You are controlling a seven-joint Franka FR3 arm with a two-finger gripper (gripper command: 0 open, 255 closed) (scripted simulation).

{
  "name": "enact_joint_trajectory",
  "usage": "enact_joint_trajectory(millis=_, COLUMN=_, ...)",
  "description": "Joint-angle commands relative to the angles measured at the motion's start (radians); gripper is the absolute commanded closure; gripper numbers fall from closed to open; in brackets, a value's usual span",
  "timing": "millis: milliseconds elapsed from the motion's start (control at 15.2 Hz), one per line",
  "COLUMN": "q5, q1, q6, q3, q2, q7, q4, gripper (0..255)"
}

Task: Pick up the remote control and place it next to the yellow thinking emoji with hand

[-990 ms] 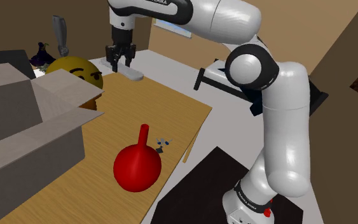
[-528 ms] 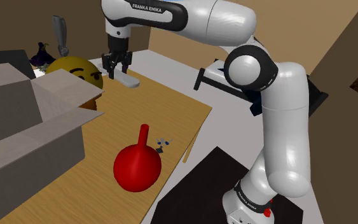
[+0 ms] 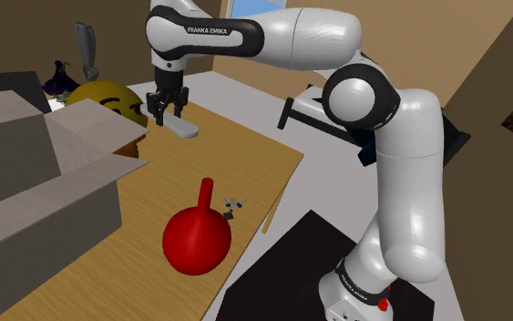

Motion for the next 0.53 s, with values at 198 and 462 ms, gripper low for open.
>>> enact_joint_trajectory(millis=198, q5=-0.001, q1=0.0, q6=0.065, q3=0.0, q2=0.006, q7=0.002, q4=-0.058, gripper=255)
enact_joint_trajectory(millis=462, q5=-0.001, q1=0.0, q6=0.114, q3=0.0, q2=0.014, q7=0.003, q4=-0.098, gripper=255)
